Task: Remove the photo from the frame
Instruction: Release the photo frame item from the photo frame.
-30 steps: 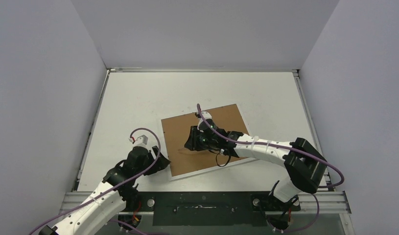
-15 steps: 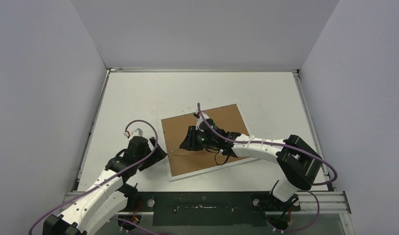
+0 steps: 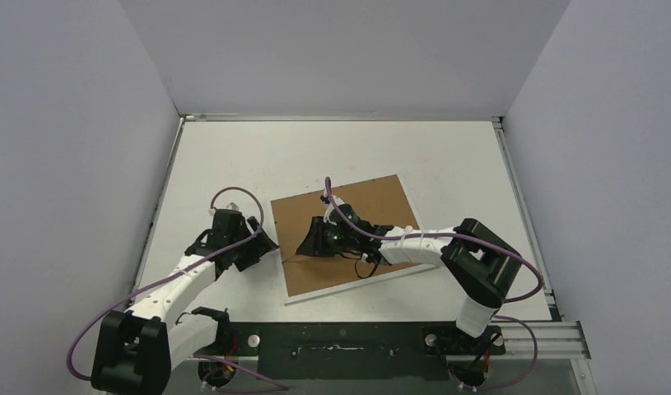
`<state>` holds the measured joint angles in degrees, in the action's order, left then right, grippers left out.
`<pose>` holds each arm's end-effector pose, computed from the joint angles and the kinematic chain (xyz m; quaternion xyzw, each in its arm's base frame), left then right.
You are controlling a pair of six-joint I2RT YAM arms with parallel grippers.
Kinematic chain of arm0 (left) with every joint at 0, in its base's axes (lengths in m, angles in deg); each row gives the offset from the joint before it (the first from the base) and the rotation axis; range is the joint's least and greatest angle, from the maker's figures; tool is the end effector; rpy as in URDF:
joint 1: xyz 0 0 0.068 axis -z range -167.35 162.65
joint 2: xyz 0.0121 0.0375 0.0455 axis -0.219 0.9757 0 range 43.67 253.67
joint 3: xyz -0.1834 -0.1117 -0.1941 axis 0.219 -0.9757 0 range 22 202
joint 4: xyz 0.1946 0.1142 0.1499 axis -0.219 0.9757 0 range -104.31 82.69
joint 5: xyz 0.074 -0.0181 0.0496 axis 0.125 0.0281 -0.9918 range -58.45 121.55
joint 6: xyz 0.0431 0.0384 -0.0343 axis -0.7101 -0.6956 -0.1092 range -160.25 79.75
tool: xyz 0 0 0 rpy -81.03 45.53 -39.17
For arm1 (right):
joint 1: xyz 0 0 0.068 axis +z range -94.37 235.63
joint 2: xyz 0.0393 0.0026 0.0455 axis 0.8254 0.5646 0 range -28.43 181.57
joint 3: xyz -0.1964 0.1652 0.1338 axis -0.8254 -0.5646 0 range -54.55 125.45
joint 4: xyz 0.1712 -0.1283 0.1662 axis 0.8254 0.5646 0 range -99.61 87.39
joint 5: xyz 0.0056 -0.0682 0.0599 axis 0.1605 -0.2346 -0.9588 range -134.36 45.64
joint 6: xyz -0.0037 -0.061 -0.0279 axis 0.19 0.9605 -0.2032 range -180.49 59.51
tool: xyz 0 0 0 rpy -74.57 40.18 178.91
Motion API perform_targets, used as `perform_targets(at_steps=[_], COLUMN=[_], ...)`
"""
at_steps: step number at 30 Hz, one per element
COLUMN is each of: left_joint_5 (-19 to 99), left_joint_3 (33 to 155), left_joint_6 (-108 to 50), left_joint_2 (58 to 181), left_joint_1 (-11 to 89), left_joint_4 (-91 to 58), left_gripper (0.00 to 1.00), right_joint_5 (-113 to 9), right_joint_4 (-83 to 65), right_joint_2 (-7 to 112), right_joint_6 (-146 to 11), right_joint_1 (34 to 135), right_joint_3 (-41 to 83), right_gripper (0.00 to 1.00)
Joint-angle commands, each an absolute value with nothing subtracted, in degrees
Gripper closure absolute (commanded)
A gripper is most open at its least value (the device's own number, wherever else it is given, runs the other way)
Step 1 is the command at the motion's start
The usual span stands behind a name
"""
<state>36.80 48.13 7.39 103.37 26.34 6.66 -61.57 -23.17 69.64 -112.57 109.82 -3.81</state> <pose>0.1910 -0.0515 0.1614 -0.2644 0.9141 -0.1928 0.2394 0.2098 0.3180 0.1755 -0.0866 0.8706 0.4520 0.1740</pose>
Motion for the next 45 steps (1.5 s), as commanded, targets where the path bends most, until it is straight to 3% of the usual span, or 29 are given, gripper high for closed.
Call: perform_targets(at_steps=[1, 10, 17, 33, 37, 41, 45], left_joint_5=[38.2, 40.1, 40.4, 40.8, 43.5, 45.8, 47.5], left_joint_3=[49.9, 48.4, 49.2, 44.8, 44.4, 42.4, 40.9], left_joint_6=[5.5, 5.7, 4.7, 4.4, 2.4, 0.5, -0.5], left_joint_2=[104.5, 108.2, 112.7, 115.5, 115.9, 114.9, 114.7], left_joint_1=[26.0, 26.0, 26.2, 29.3, 30.9, 30.9, 31.1], left_joint_4=[2.7, -2.7, -2.3, -7.7, -10.7, -15.0, -19.1], left_gripper=[0.37, 0.46, 0.61, 0.99, 1.0, 1.0, 1.0], right_joint_5=[-62.8, -59.4, -50.0, -35.0, -33.4, -32.2, -39.0], right_joint_4=[-27.6, -19.7, -6.5, 8.4, 11.2, 9.6, 2.6], right_joint_2=[71.0, 70.1, 70.4, 77.2, 77.9, 70.8, 59.7], right_joint_6=[-113.6, -110.0, -105.5, -101.0, -99.5, -100.9, -104.1], right_joint_1=[110.3, 112.0, 117.1, 127.8, 129.3, 127.4, 120.7], right_joint_3=[-3.6, -1.1, 6.3, 22.9, 26.2, 19.0, 6.4], right_gripper=[1.0, 1.0, 1.0, 1.0, 1.0, 1.0, 1.0])
